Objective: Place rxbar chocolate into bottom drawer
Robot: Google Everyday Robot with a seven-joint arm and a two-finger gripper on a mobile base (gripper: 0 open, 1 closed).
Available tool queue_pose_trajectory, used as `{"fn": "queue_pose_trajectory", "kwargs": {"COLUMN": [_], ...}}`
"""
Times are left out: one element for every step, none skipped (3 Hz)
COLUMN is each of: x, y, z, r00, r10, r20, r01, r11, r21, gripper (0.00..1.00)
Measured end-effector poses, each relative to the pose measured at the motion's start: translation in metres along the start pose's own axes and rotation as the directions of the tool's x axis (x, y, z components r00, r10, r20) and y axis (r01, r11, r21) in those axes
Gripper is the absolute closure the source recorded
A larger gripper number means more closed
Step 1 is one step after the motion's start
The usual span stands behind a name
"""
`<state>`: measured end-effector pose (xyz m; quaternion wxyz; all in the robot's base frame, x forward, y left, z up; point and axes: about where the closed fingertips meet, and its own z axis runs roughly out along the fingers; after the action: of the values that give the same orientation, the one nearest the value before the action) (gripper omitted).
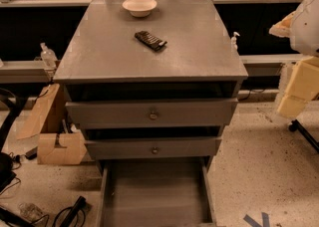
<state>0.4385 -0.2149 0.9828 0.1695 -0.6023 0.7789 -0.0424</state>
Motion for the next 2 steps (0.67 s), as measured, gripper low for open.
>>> {"fn": "queue_pose_trajectory", "kwargs": {"x": [0.0, -0.008], "y": [0.0, -0.013], "z": [0.0, 0.0], "r00": [1.0, 0.998], "r10": [0.0, 0.011], "r20": [0.0, 0.057], "r01": [0.0, -0.013], "r11": [1.0, 0.9993], "r21": [0.0, 0.035], "gripper": [0.0, 0.0]}}
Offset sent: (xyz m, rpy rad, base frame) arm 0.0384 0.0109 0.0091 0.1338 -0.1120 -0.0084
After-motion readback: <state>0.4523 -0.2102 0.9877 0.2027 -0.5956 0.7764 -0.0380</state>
